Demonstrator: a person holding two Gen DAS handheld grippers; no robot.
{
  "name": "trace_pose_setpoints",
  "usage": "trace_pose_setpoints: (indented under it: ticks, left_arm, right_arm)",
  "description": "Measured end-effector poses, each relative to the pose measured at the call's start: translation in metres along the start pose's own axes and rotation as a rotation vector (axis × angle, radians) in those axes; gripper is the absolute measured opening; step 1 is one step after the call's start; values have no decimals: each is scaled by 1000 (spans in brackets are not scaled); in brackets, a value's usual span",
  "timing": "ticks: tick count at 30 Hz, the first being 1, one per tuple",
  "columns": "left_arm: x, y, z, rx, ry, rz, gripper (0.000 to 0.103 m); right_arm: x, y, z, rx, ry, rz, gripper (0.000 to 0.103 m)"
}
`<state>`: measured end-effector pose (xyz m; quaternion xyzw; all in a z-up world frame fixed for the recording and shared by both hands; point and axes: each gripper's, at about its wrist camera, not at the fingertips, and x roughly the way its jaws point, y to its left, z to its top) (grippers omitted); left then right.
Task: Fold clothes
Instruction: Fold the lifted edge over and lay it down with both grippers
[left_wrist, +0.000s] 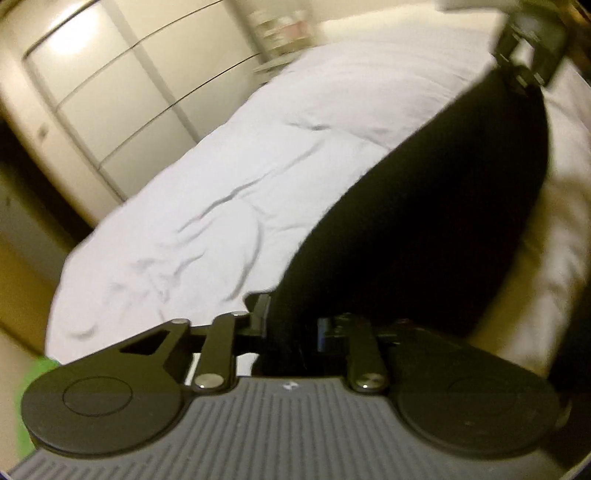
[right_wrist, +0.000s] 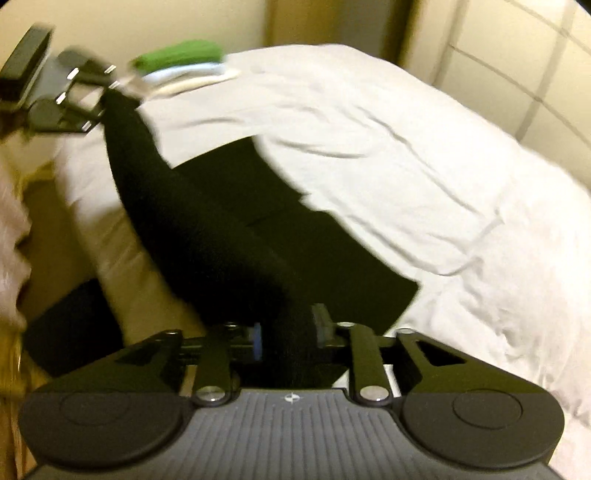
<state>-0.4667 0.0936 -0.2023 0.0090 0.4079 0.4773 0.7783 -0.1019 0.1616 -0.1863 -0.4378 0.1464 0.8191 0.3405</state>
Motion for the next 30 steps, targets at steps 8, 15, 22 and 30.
trace_pose_setpoints:
  ticks: [8,15,22,30]
  left_arm:
    - [99,77,-22,-466,75,-61,36]
    - [142,90,-60,-708,139,-164,56]
    - [174,77,-52,-704,118,-141,8]
    - [139,73,-61,-672,-94,-34,8]
  right_arm:
    - [87,-125,-7,485,-48,13,67]
    - [140,-150,-84,853,-62,159,68]
    - [165,-149,-86,934,-123,137,34]
    - [131,-107,-41,560,-257,-112,16]
